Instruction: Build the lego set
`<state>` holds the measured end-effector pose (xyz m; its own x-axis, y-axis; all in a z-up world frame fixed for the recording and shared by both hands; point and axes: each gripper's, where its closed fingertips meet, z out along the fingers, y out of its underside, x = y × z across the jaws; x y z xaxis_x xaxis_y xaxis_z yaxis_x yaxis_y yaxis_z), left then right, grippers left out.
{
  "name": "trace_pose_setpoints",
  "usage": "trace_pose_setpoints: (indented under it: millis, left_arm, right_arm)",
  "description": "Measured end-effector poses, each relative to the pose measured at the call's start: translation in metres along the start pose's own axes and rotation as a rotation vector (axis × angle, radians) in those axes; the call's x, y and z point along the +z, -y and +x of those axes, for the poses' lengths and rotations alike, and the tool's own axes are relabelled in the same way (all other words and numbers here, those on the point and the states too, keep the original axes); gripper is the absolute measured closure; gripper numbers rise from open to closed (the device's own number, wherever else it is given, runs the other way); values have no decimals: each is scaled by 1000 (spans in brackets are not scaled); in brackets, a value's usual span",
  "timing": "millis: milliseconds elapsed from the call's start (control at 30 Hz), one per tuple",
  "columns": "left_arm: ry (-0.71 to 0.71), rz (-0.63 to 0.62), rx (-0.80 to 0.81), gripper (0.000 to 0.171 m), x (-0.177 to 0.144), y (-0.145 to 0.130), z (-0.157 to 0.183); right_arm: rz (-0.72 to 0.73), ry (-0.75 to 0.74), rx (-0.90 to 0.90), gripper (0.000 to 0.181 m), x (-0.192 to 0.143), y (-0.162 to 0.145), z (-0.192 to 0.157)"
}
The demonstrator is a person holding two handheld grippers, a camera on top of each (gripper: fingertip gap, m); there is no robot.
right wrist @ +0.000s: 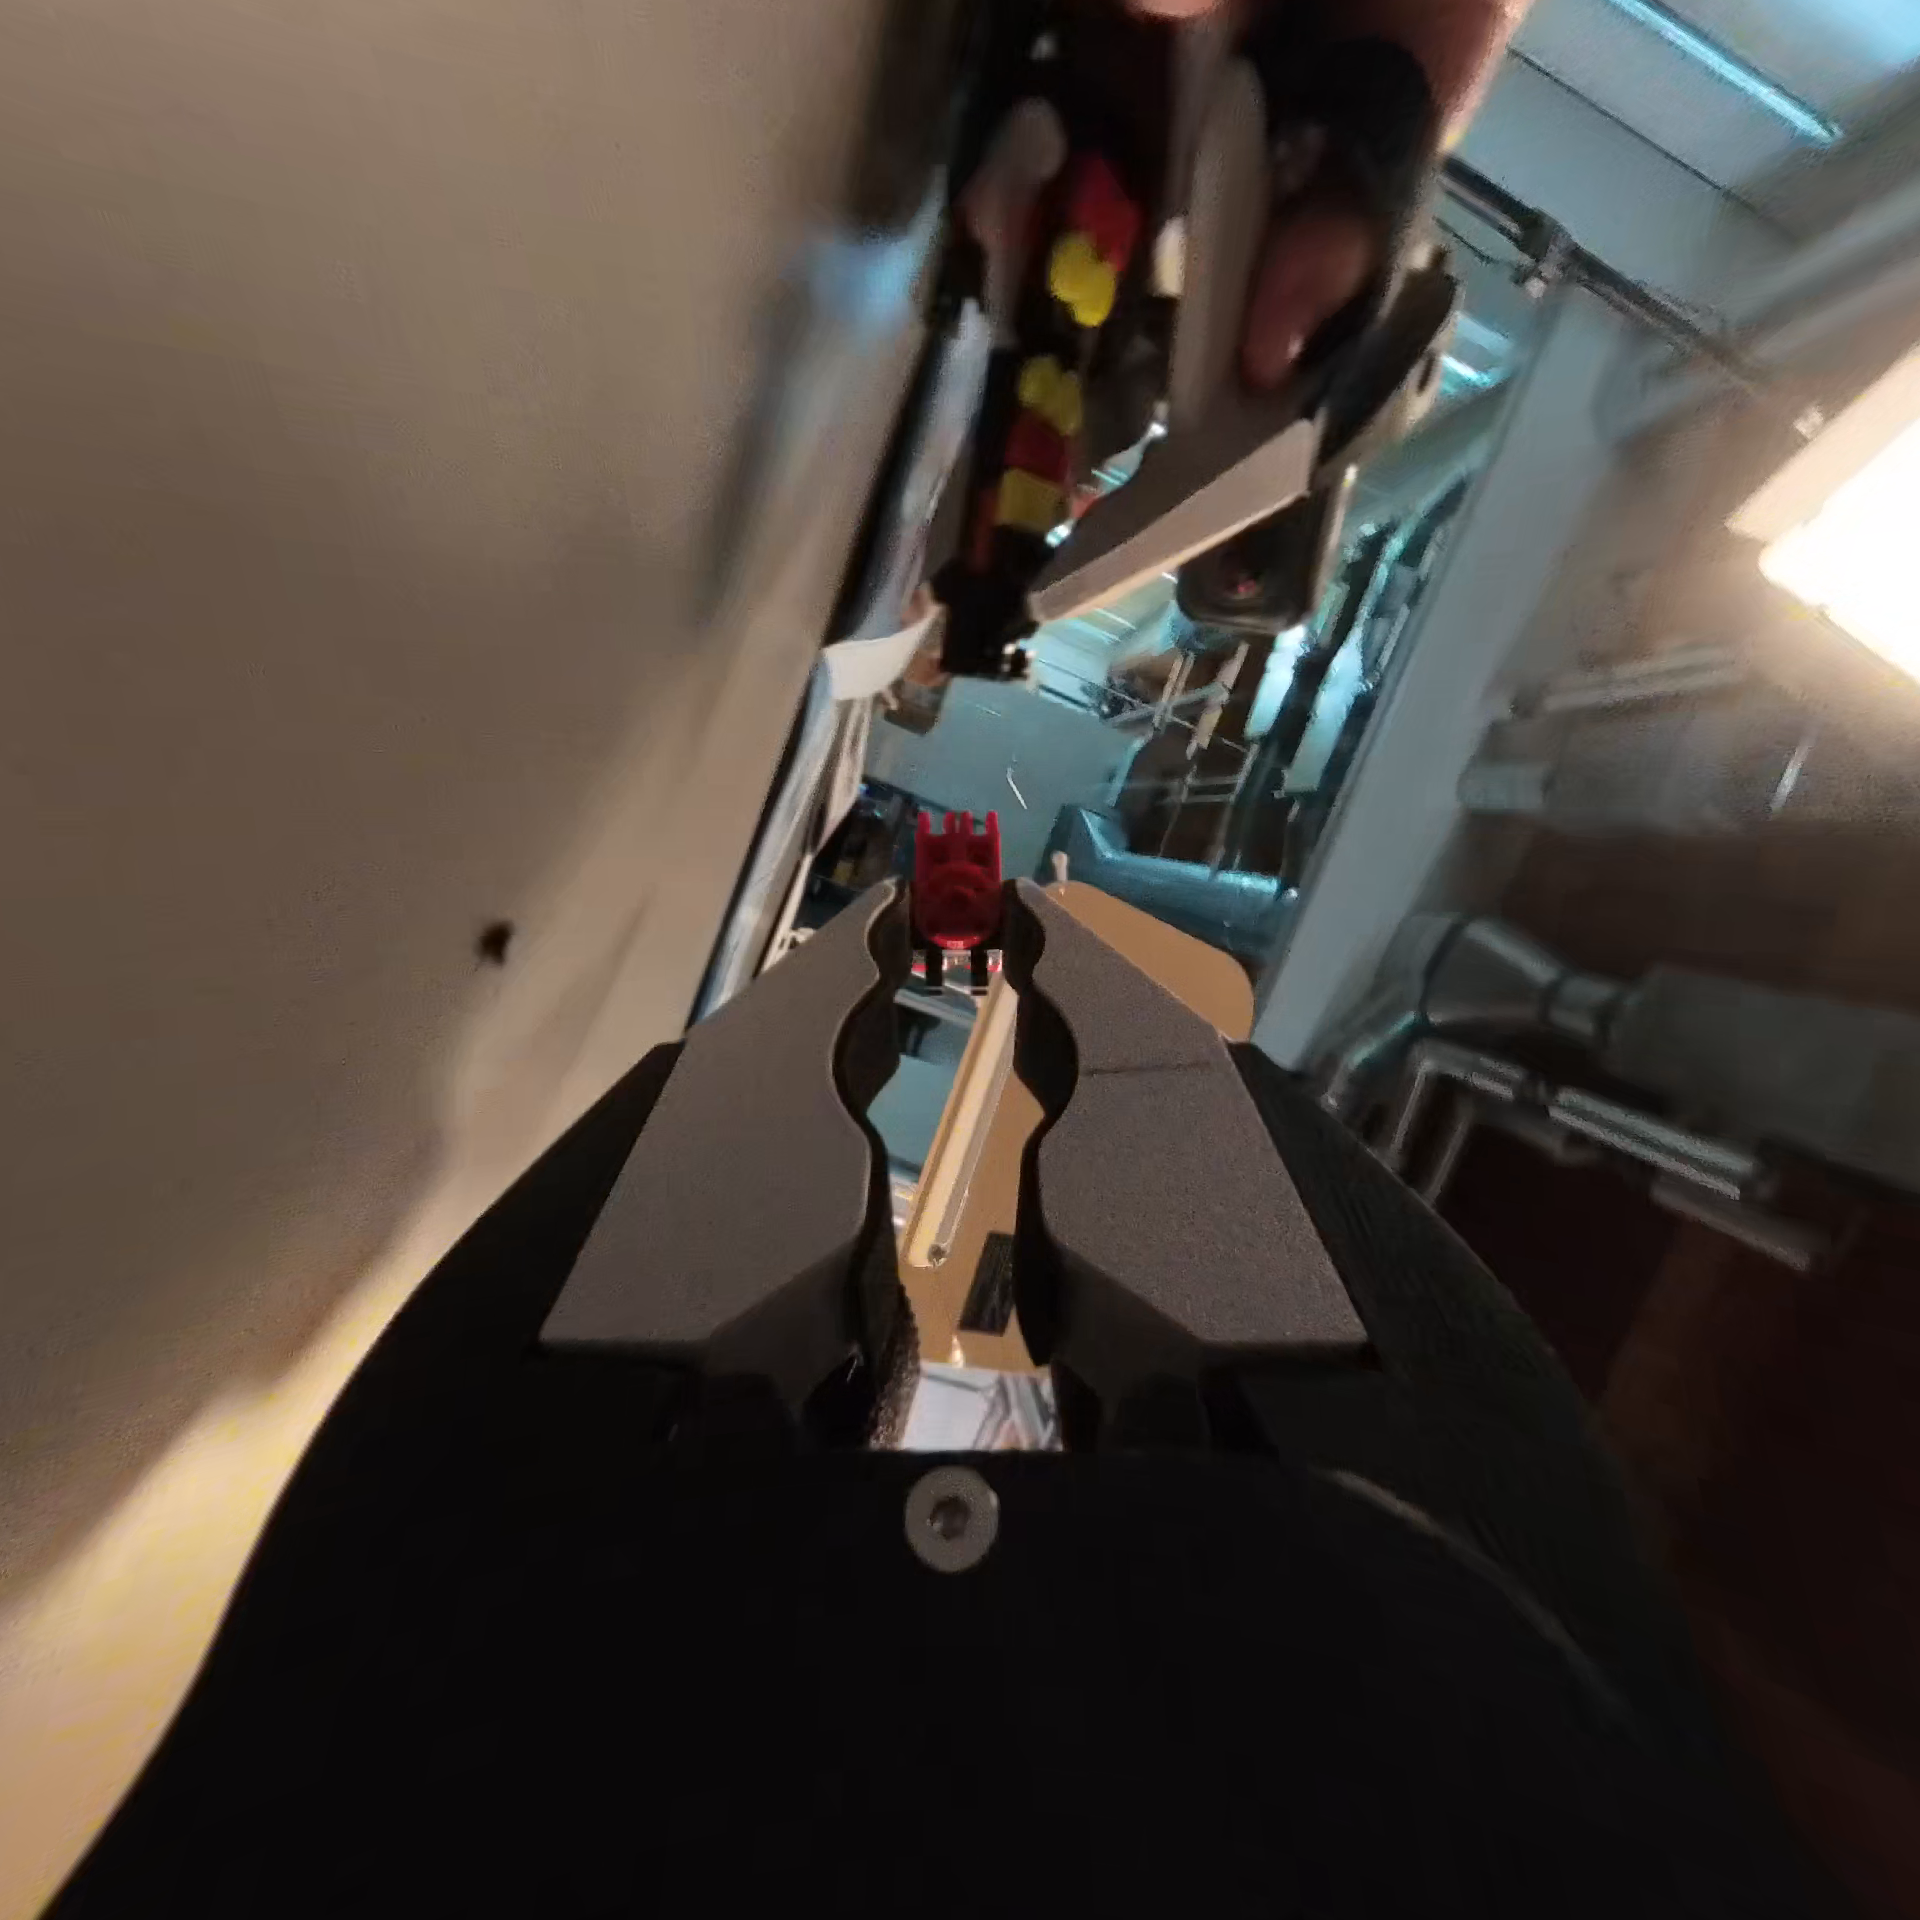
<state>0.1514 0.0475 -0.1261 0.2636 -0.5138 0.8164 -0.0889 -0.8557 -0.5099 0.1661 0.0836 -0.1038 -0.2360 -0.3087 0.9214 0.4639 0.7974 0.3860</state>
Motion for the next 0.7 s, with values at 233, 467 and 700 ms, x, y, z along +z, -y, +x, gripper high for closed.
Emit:
trace_pose_setpoints:
  millis: [233,467,700]
  left_arm:
    - [-14,-31,-31,157,1,-4,-1]
    - [-9,-35,-26,157,2,-5,-2]
    - [-5,-42,-18,157,2,-6,-2]
  right_arm:
    - [280,169,-628,167,-7,6,-12]
    - [622,418,-970,167,-36,18,-53]
    - [472,681,-681,127,-68,-4,-43]
